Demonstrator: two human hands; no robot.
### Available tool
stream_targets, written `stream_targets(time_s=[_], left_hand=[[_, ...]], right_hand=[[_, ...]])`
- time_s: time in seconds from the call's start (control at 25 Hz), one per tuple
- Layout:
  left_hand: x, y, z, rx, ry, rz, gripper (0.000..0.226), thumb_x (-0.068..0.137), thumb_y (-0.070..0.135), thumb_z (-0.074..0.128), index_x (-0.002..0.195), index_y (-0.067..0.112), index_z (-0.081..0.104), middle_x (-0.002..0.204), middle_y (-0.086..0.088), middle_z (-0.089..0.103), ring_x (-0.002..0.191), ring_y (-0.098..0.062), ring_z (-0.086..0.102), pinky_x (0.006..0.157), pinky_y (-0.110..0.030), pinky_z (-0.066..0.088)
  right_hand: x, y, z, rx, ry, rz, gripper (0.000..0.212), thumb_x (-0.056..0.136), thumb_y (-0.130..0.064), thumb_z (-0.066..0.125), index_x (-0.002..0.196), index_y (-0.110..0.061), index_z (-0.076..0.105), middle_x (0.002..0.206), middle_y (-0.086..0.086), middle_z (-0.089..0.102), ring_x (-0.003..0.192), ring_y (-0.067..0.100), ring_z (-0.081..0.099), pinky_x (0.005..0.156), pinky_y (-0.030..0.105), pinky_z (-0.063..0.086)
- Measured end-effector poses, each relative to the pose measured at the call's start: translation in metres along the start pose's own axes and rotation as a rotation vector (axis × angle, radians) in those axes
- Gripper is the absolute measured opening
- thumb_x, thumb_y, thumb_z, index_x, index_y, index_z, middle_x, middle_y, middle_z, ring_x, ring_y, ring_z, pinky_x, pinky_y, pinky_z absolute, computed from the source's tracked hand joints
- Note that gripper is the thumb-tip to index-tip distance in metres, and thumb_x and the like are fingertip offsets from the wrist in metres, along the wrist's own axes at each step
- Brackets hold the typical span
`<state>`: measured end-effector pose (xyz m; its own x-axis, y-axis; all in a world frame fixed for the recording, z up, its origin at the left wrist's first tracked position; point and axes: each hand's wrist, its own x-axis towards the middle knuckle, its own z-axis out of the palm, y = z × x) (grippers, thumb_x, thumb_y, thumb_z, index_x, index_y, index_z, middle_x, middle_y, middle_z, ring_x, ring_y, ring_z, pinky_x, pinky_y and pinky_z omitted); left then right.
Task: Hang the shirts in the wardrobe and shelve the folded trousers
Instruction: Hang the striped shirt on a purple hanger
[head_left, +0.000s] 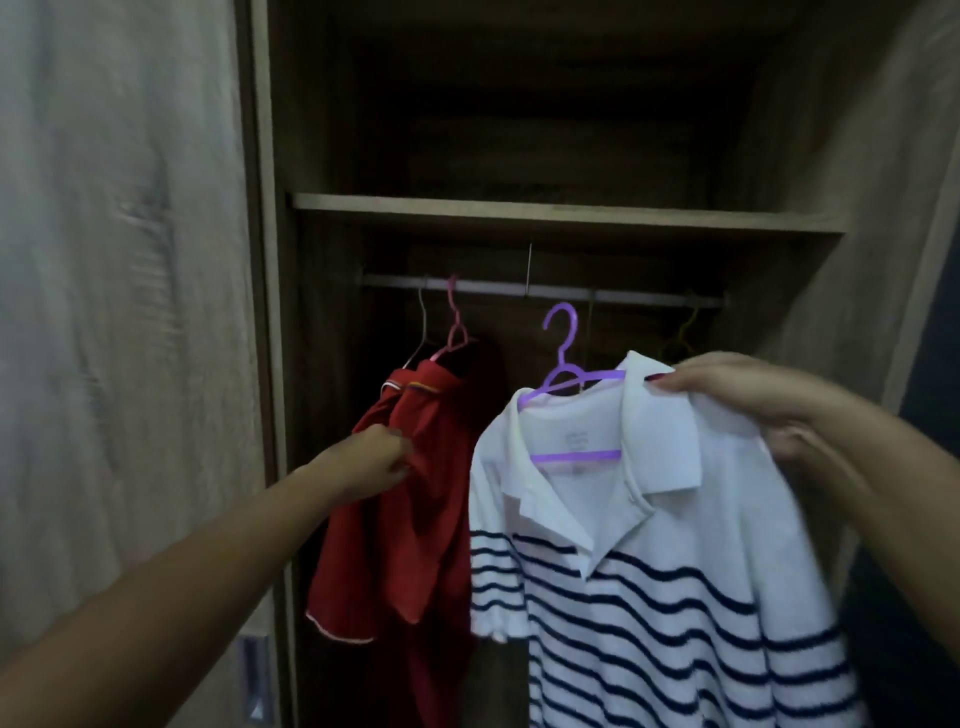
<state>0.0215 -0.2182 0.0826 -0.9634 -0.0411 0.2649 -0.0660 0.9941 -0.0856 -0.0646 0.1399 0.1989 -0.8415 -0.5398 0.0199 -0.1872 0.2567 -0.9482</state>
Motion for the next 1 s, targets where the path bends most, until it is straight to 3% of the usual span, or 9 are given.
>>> stream_targets(time_s=[0.12, 0.24, 0.36, 0.48, 0.56, 0.64, 0.8, 0.92, 1.0], left_hand=[[-0.002, 0.018, -0.010, -0.083, 0.042, 0.090, 0.028, 0.082, 0.026, 0.051, 0.101, 0.013, 0.068, 0.101, -0.008, 0.069, 0.096, -0.023, 0.063, 0.088, -0.032, 0.046], [-0.005, 0.030, -0.017, -0.165, 0.087, 0.108, 0.037, 0.081, 0.028, 0.050, 0.108, 0.009, 0.067, 0.106, -0.011, 0.068, 0.101, -0.024, 0.062, 0.091, -0.029, 0.043], [-0.011, 0.030, -0.018, -0.206, 0.097, 0.068, 0.042, 0.082, 0.031, 0.051, 0.112, 0.006, 0.065, 0.112, -0.011, 0.067, 0.106, -0.022, 0.061, 0.092, -0.017, 0.036], [-0.019, 0.030, -0.014, -0.217, 0.120, 0.021, 0.034, 0.086, 0.020, 0.061, 0.117, 0.007, 0.064, 0.116, -0.009, 0.066, 0.110, -0.019, 0.060, 0.087, -0.007, 0.030], [-0.024, 0.027, -0.015, -0.242, 0.131, -0.014, 0.033, 0.087, 0.020, 0.061, 0.117, 0.008, 0.065, 0.116, -0.008, 0.066, 0.108, -0.018, 0.060, 0.085, -0.008, 0.033], [-0.029, 0.026, -0.017, -0.268, 0.128, -0.052, 0.031, 0.087, 0.019, 0.060, 0.116, 0.011, 0.066, 0.115, -0.006, 0.067, 0.106, -0.016, 0.061, 0.085, -0.011, 0.037], [-0.038, 0.029, -0.011, -0.321, 0.138, -0.130, 0.033, 0.089, 0.018, 0.058, 0.121, 0.012, 0.063, 0.122, -0.001, 0.064, 0.108, -0.009, 0.059, 0.081, 0.000, 0.036], [-0.053, 0.032, -0.006, -0.360, 0.160, -0.167, 0.032, 0.089, 0.018, 0.059, 0.120, 0.015, 0.064, 0.119, 0.000, 0.065, 0.100, -0.006, 0.059, 0.086, -0.013, 0.046], [-0.070, 0.030, -0.005, -0.371, 0.194, -0.185, 0.031, 0.089, 0.018, 0.060, 0.119, 0.014, 0.065, 0.116, 0.000, 0.066, 0.103, -0.009, 0.061, 0.090, -0.023, 0.047]], right_hand=[[0.038, -0.019, 0.044, 0.116, 0.070, -0.057, 0.022, 0.092, -0.010, 0.050, 0.110, 0.001, 0.054, 0.092, 0.018, 0.062, 0.061, 0.024, 0.062, 0.051, 0.027, 0.050], [0.079, -0.032, 0.084, 0.099, 0.193, -0.172, 0.026, 0.095, -0.016, 0.043, 0.110, 0.003, 0.050, 0.102, 0.018, 0.056, 0.073, 0.025, 0.058, 0.049, 0.023, 0.046], [0.112, -0.032, 0.118, 0.056, 0.275, -0.222, 0.039, 0.097, -0.027, 0.033, 0.119, 0.003, 0.047, 0.113, 0.015, 0.053, 0.102, 0.031, 0.056, 0.078, 0.031, 0.046], [0.149, -0.018, 0.135, 0.020, 0.367, -0.256, 0.045, 0.094, -0.036, 0.032, 0.102, 0.003, 0.054, 0.095, 0.018, 0.056, 0.089, 0.030, 0.057, 0.085, 0.035, 0.041], [0.169, -0.009, 0.142, -0.060, 0.330, -0.189, 0.046, 0.095, -0.027, 0.037, 0.123, 0.008, 0.047, 0.121, 0.027, 0.056, 0.112, 0.039, 0.055, 0.095, 0.038, 0.042], [0.182, 0.005, 0.145, -0.131, 0.312, -0.143, 0.047, 0.095, -0.020, 0.040, 0.131, 0.010, 0.039, 0.133, 0.030, 0.048, 0.122, 0.040, 0.049, 0.098, 0.038, 0.041], [0.199, 0.031, 0.138, -0.293, 0.284, -0.240, 0.042, 0.092, -0.016, 0.047, 0.125, 0.010, 0.044, 0.128, 0.030, 0.051, 0.118, 0.041, 0.051, 0.091, 0.037, 0.043], [0.198, 0.044, 0.137, -0.402, 0.303, -0.327, 0.036, 0.089, -0.016, 0.054, 0.114, 0.009, 0.053, 0.119, 0.030, 0.054, 0.108, 0.043, 0.055, 0.081, 0.035, 0.042], [0.189, 0.053, 0.144, -0.443, 0.474, -0.500, 0.031, 0.082, -0.010, 0.058, 0.109, 0.004, 0.055, 0.117, 0.030, 0.050, 0.106, 0.044, 0.050, 0.090, 0.039, 0.039]])
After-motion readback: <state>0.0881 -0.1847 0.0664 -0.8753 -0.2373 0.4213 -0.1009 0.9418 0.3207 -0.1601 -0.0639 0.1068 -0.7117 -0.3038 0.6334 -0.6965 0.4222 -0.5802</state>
